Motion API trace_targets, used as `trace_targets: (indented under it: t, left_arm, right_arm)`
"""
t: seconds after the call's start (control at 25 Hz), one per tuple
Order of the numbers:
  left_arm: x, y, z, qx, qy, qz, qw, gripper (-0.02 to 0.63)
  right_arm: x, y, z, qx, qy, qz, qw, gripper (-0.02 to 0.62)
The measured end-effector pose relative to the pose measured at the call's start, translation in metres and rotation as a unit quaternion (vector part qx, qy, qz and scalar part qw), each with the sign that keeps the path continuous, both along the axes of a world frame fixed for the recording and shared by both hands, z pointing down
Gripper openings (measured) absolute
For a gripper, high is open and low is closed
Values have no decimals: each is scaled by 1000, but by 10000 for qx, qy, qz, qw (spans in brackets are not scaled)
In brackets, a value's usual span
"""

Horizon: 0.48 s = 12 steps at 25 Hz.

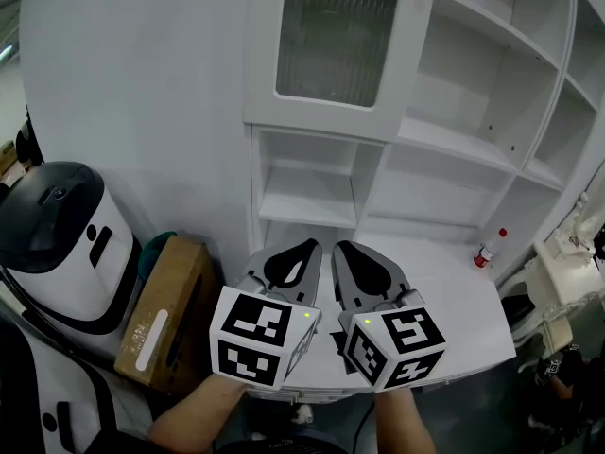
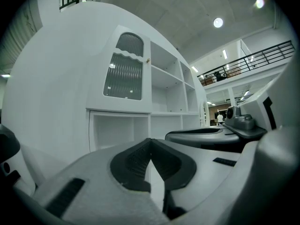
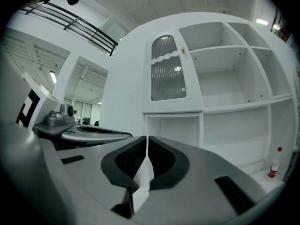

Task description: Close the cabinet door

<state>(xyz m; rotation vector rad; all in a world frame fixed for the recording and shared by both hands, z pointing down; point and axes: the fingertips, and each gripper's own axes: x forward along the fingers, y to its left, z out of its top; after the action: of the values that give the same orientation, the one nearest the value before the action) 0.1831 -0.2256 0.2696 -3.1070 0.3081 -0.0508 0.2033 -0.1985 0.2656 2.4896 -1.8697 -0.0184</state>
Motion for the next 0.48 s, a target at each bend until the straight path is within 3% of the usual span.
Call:
trace_targets:
  t: [0.48]
  left_arm:
    - [-18,10,7,-13,41,68,10000,11]
  right_arm:
    - [-21,7,12,-52,9,17,10000,26]
